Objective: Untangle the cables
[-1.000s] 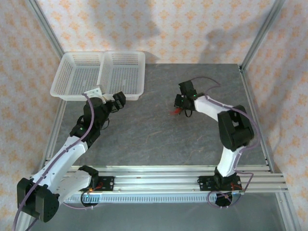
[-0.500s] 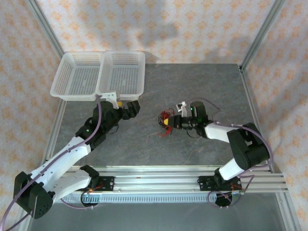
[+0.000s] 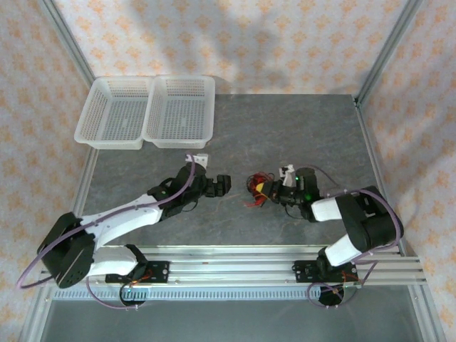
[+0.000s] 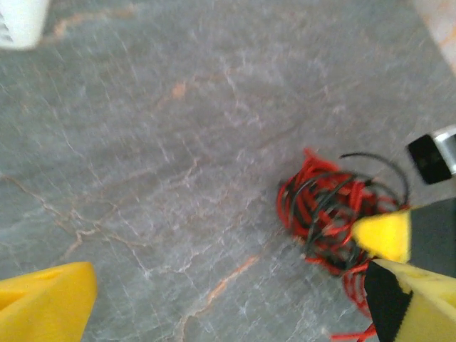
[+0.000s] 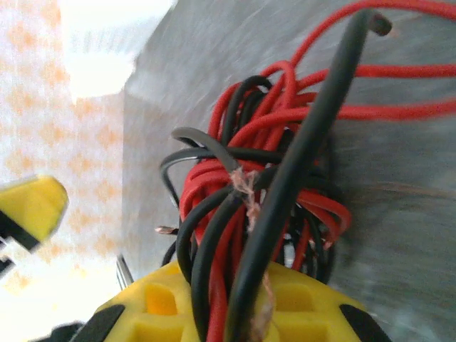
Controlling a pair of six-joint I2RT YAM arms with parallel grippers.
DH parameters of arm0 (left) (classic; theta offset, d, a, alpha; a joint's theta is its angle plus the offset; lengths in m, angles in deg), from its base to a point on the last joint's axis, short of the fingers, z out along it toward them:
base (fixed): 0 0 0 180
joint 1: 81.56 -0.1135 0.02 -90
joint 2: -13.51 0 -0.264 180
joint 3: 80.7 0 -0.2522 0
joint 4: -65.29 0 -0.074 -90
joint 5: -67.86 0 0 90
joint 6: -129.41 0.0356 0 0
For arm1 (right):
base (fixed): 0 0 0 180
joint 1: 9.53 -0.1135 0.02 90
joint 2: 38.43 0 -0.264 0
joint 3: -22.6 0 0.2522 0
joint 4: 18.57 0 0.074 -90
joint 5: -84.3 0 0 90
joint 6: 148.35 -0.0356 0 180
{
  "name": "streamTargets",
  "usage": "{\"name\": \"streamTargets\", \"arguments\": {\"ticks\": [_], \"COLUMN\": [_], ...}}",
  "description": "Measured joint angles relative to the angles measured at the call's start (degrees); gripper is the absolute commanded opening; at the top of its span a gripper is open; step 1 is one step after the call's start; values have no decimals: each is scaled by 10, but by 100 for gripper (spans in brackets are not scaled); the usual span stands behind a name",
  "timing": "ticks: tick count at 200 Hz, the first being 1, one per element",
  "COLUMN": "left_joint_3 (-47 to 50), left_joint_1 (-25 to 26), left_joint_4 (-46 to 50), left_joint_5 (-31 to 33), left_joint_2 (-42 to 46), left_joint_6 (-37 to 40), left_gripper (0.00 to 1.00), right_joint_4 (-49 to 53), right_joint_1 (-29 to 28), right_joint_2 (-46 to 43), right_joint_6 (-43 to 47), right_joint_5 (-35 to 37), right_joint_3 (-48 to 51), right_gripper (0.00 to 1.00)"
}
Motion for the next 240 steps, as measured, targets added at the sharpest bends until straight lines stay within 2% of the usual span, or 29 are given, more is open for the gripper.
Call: {"name": "streamTargets", "arguments": {"ticks": [6,31,76,104,132,149,180,240], "left_joint_3": [-3,-24,-87,-135,-169,-184,-211,-285], "left_joint_1": [4,22,49,63,66,66,66,79], "left_joint_4": [-3,-18,-47,-58,-62,-62,-63,-52], "left_joint_5": [1,9,8,7,-1,-5,-21,-59], "left_joint_2": [-15,-79,-174,-221,-253,-271,-306,-386], "left_joint_6": [-2,-7,-7,-7,-6,-6,-1,45], "left_gripper": [95,95,94,94,94,94,93,93], "right_joint_4": [-5,-11,26,105,234,308,408,503], "right_joint_1": [16,58,68,69,70,73,73,74], "right_joint_2": [-3,-13,-63,-139,-243,-298,-353,-331], "right_joint_6": [-6,-22,-26,-16,2,10,24,50], "right_joint_5": [2,12,48,90,151,180,212,219], "right_joint_3": [12,46,65,66,64,63,53,2], "right_gripper": [2,20,50,66,81,86,86,85]}}
